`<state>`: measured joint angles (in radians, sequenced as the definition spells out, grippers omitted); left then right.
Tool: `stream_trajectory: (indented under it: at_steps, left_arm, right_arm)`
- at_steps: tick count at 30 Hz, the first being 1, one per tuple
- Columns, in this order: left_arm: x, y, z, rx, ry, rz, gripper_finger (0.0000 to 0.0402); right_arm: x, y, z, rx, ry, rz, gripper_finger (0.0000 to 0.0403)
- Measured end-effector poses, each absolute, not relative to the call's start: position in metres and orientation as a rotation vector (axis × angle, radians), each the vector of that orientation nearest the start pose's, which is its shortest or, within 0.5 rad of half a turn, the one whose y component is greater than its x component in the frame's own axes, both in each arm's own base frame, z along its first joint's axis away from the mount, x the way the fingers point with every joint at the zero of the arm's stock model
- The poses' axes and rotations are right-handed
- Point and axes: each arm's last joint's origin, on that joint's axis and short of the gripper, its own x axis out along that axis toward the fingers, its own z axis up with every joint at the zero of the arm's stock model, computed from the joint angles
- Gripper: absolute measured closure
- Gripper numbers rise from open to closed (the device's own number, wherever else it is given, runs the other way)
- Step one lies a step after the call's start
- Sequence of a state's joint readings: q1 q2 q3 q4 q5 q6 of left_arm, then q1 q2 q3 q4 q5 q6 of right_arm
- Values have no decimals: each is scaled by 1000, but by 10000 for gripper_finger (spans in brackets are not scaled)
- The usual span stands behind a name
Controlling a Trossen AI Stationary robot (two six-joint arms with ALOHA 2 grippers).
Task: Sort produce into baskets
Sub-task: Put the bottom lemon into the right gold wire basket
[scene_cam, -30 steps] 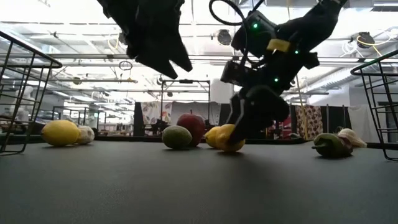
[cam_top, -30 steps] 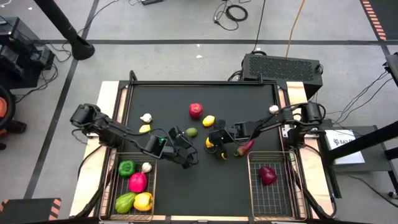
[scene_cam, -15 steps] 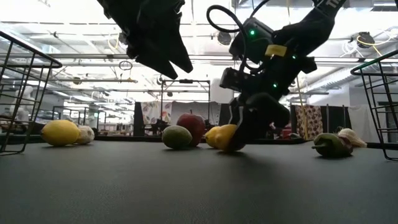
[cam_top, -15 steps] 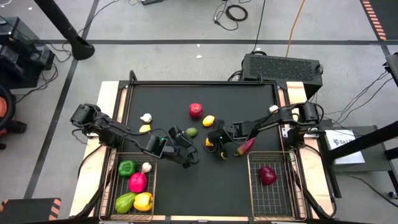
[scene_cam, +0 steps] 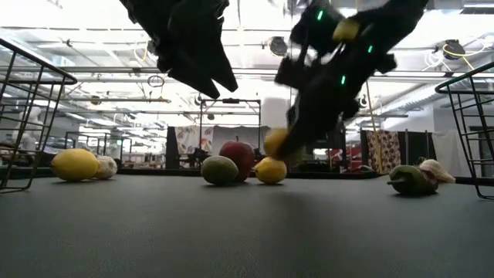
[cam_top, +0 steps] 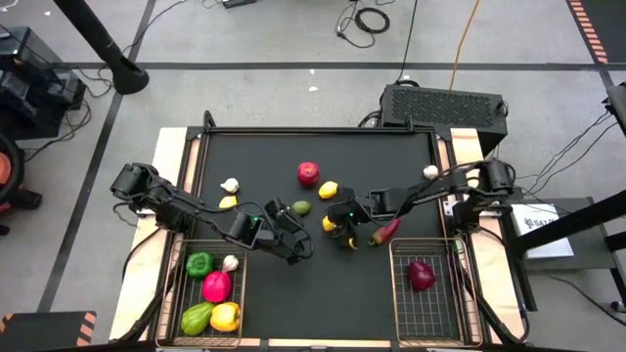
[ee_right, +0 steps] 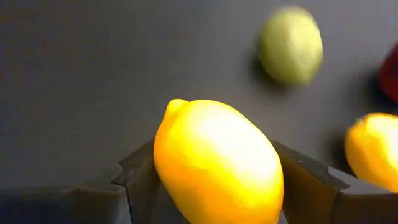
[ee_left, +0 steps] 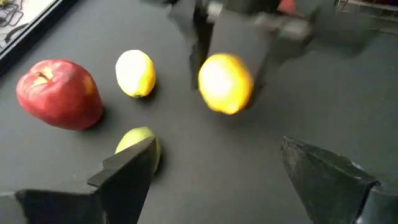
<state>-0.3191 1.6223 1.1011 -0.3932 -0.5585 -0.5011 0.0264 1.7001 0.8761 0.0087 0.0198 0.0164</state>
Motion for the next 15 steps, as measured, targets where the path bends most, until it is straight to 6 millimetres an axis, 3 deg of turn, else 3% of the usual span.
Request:
stream_trajectory:
  at_steps: [5,15]
  left_arm:
    - [319,-89,223,-55,765,415,52]
    - [311,-98,236,-71,730,374,52]
  right_arm:
    - [315,19,198,89,728,87,150]
    - [249,45,278,316,613,136,149]
